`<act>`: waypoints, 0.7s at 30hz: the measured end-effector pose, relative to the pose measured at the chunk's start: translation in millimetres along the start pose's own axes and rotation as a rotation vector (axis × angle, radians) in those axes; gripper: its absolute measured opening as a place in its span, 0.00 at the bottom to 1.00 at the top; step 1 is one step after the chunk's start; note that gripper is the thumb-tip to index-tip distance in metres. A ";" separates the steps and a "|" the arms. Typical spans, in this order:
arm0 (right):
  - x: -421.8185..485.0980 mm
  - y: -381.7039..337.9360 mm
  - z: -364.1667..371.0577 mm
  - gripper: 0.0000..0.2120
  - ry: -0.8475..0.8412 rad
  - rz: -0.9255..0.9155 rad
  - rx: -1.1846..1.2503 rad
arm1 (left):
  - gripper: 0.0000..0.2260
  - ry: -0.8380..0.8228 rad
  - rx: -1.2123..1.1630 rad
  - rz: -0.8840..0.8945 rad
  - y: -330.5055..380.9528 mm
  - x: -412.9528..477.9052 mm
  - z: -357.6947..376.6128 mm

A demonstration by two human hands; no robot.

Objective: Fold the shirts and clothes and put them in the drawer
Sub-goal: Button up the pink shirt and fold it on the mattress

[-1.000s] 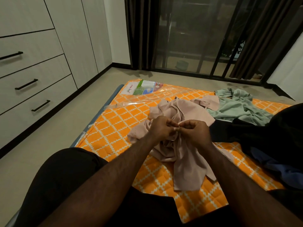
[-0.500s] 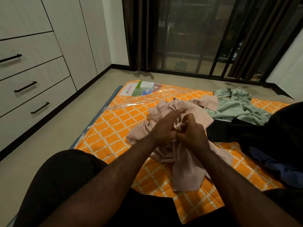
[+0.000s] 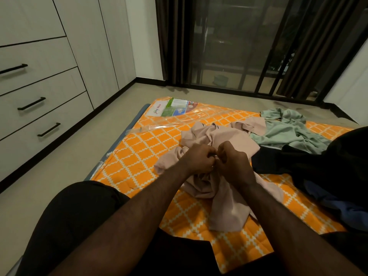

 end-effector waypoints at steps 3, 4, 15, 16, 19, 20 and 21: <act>1.7 -1.7 -1.0 0.10 0.019 0.008 -0.015 | 0.08 0.020 0.079 0.035 4.4 0.9 -3.1; 1.8 -2.3 -1.8 0.10 0.029 0.009 -0.021 | 0.08 0.028 0.097 0.042 5.7 1.2 -3.5; -1.5 -3.4 -1.1 0.13 0.047 -0.026 -0.065 | 0.10 0.037 0.204 0.035 8.3 0.5 -3.9; -0.5 -1.9 -2.1 0.12 0.050 -0.018 -0.063 | 0.09 0.061 0.191 0.055 9.8 0.1 -3.6; 4.6 7.8 -4.5 0.10 0.021 0.061 0.083 | 0.03 0.155 0.140 0.136 11.7 -0.9 -2.5; 5.7 12.5 -5.1 0.09 0.013 0.111 0.164 | 0.06 0.191 0.135 0.139 10.0 -0.6 -3.1; 7.0 17.7 -5.1 0.08 0.016 0.168 0.239 | 0.08 0.235 0.126 0.130 7.5 -0.3 -4.8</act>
Point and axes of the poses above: each hand's wrist, its own x-axis towards the middle knuckle, its own z-axis out of the palm, y = z × x, the point moved 7 cm from there along x, towards the middle knuckle, and after that the axes turned 12 degrees about z, right-handed, at the moved point
